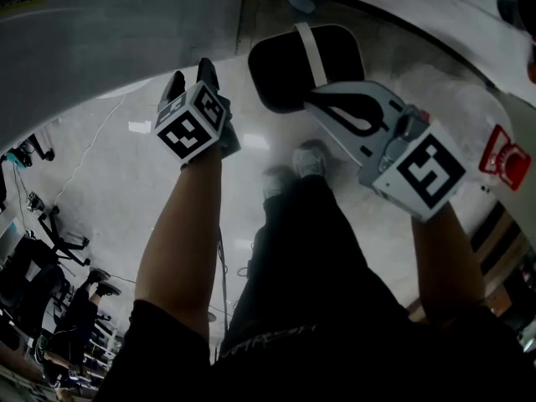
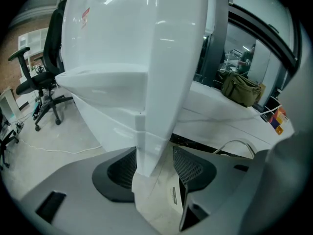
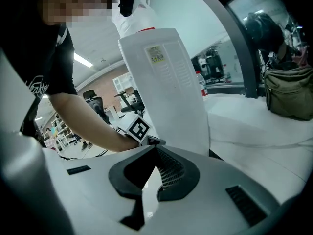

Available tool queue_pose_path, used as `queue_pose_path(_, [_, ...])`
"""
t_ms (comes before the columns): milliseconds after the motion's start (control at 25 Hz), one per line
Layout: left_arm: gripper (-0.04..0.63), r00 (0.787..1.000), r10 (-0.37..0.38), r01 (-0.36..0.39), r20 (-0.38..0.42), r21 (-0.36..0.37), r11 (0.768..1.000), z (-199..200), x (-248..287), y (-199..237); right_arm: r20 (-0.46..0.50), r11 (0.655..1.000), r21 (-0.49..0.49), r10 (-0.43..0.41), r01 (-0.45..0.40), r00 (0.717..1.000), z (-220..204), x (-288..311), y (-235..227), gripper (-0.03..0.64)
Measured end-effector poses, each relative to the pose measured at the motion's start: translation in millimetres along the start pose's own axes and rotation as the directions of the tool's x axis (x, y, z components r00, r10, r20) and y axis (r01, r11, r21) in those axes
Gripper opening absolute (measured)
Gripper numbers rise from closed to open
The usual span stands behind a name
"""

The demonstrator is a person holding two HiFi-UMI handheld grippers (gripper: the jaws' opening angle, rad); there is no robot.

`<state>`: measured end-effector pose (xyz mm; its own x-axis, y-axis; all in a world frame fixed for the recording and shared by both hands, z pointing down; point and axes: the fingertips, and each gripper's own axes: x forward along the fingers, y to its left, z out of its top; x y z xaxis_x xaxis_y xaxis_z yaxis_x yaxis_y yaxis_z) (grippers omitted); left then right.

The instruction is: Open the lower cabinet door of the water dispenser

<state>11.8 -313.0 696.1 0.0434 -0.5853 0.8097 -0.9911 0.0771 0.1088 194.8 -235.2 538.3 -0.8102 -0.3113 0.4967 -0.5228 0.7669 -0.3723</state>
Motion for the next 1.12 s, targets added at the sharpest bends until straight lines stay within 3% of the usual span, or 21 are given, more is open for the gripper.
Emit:
queue_pose_path(440, [0.213, 0.998, 0.059, -0.059, -0.003, -0.034, 0.998, 0, 4, 10, 0.0, 1.0, 0.006, 0.026, -0.026, 1.0, 4, 7, -2, 0.014])
queue_pose_path(1120, [0.19, 1.0, 0.022, -0.022, -0.016, 0.009, 1.0, -2, 5, 8, -0.01, 0.999, -0.016, 0.029, -0.029, 1.0, 4, 5, -1, 0.014])
